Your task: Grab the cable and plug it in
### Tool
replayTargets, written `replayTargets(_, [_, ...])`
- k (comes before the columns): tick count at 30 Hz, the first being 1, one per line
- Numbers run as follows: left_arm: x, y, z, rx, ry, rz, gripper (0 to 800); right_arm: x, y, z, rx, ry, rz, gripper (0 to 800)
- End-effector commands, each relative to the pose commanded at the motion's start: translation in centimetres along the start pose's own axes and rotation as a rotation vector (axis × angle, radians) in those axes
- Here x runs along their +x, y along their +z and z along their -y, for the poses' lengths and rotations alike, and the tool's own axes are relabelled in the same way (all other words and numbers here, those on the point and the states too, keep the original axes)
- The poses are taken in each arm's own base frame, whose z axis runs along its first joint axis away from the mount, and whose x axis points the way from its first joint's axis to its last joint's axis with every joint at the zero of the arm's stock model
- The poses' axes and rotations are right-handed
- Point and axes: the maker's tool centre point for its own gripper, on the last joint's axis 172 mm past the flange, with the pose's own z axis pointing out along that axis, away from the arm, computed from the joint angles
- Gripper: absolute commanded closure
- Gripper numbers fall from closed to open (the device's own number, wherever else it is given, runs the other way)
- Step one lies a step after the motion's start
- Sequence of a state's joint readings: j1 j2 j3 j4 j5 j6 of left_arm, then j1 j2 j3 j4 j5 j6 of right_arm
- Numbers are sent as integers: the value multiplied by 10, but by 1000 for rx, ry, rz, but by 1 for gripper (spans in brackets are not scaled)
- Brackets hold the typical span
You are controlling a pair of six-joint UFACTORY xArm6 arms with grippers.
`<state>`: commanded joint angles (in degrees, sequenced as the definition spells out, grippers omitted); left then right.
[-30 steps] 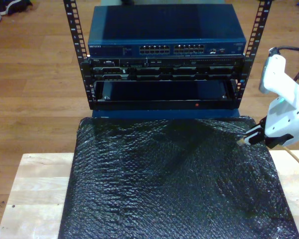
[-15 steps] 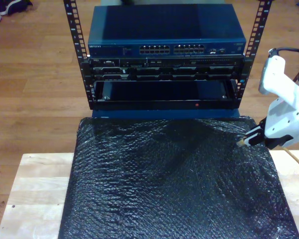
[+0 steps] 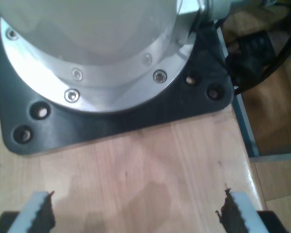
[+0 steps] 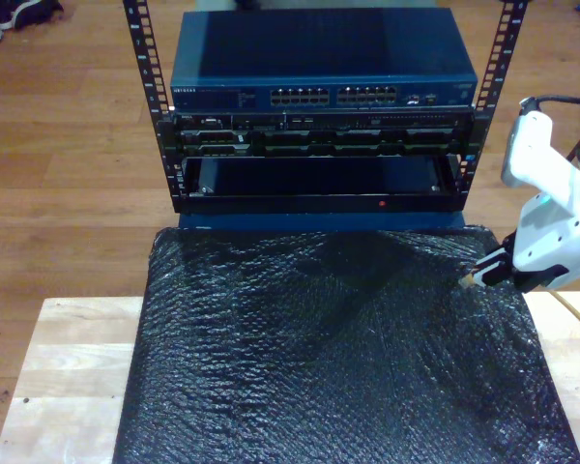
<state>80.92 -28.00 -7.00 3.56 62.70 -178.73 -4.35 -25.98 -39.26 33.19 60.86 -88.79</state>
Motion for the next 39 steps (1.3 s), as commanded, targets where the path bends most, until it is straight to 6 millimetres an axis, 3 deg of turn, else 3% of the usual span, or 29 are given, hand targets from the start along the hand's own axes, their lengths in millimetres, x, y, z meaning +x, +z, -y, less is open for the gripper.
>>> replayTargets(11, [-1, 0, 2, 8, -4, 3, 0, 15, -14, -10, -36, -26, -15, 800])
replayTargets(16, [-1, 0, 2, 8, -4, 3, 0, 21, -11, -9, -37, -74, -15, 800])
replayTargets(21, [-1, 0, 2, 8, -4, 3, 0, 31, -18, -31, -122, -126, -17, 800])
replayTargets(28, [-1, 0, 2, 8, -4, 3, 0, 27, -28, -58, -233, -180, 23, 800])
replayTargets(32, [-1, 0, 2, 8, -4, 3, 0, 33, -6, -53, -226, -246, 60, 800])
replayTargets(36, [-1, 0, 2, 8, -4, 3, 0, 30, -4, -68, -289, -333, 133, 800])
replayTargets(39, [-1, 0, 2, 8, -4, 3, 0, 41, 3, -81, -332, -382, 147, 800])
